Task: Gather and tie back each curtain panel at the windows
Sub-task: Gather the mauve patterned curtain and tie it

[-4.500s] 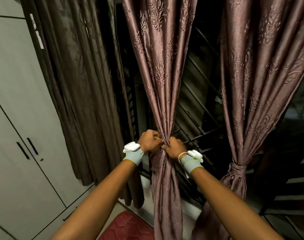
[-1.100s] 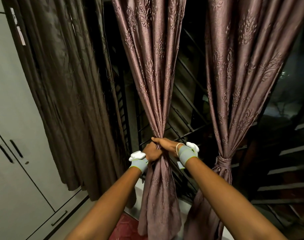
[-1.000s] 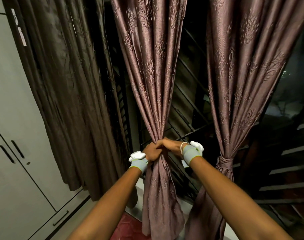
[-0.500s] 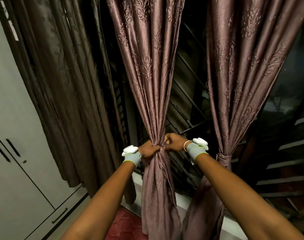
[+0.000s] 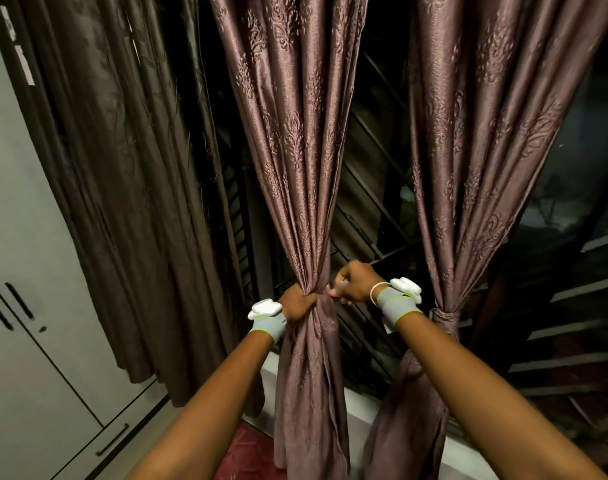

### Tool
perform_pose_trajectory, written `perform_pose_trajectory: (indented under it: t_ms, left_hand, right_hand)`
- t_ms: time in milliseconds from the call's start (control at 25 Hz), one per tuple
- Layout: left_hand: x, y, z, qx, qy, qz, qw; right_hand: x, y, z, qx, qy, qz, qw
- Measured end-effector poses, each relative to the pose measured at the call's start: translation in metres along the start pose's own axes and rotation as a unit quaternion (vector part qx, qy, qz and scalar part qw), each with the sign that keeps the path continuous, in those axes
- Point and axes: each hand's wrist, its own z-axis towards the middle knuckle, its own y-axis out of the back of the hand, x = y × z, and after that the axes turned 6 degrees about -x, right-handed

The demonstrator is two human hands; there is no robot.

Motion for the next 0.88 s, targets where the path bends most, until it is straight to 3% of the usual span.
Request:
perform_pose_trajectory:
  t_ms: [120, 320, 600, 880]
  left_hand:
    - [0.004, -0.011, 0.007, -0.034, -0.056, 0.017, 0.998]
    - [0.04, -0.026, 0.02, -0.032, -0.017, 0.038, 0.999]
    - [0.013, 0.014, -0.013, -0.027, -0.031, 0.042, 0.998]
    - [-0.006, 0.008, -0.023, -0.113, 0.038, 0.065, 0.991]
  right_hand:
    - [0.018, -0.02, -0.006, -0.033, 0.005, 0.01, 0.999]
    - [0.026, -0.049, -0.011, -0.122, -0.041, 0.057, 0.99]
    - [0.034, -0.045, -0.012, -0.112, -0.026, 0.006, 0.993]
    - [0.042, -0.043, -0.015, -0.146, -0.048, -0.007, 0.988]
